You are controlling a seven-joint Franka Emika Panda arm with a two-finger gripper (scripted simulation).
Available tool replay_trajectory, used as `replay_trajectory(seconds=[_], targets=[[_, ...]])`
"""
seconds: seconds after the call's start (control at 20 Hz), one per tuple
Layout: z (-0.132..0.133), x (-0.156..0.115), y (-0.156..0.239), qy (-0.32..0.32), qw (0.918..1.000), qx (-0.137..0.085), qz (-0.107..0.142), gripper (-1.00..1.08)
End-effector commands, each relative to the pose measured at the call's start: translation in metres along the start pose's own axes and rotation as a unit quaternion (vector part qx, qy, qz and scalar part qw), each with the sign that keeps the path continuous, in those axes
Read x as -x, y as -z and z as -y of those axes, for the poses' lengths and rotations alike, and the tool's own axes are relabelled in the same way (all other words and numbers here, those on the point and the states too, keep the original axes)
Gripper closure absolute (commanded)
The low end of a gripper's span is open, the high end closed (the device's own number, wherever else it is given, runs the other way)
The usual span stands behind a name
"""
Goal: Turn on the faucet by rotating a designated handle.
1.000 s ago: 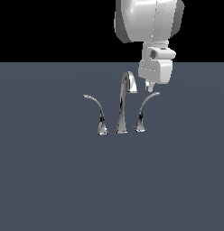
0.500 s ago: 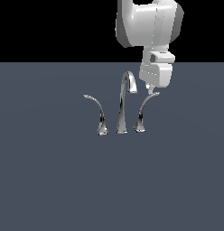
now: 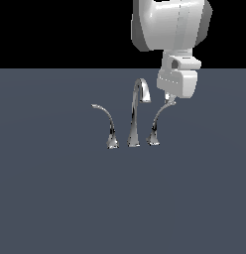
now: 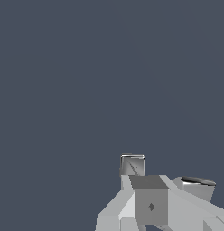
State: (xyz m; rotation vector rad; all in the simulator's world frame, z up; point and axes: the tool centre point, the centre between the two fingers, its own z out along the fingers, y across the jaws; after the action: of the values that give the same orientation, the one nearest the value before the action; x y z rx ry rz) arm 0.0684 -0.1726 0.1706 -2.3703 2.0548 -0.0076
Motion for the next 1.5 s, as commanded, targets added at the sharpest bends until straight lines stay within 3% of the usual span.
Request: replay_trajectory(seconds=[0.0, 0.1, 0.15, 1.05, 1.15, 1.45], targets=[[-0.013, -0.007, 0.0, -0.004, 1.0, 0.003, 0.0, 1.08], [-0.017, -0.009, 0.0, -0.004, 1.0, 0.003, 0.0, 1.08], [-0.006, 0.0, 0.0, 0.003, 1.0, -0.002, 0.0, 1.08], [-0.062, 0.009, 0.0, -0.004, 1.0, 0.003, 0.0, 1.08], [-0.057, 0.006, 0.0, -0.005, 1.0, 0.0, -0.001, 1.08], [-0.067, 0.027, 0.0, -0.005, 1.0, 0.001, -0.001, 1.08]])
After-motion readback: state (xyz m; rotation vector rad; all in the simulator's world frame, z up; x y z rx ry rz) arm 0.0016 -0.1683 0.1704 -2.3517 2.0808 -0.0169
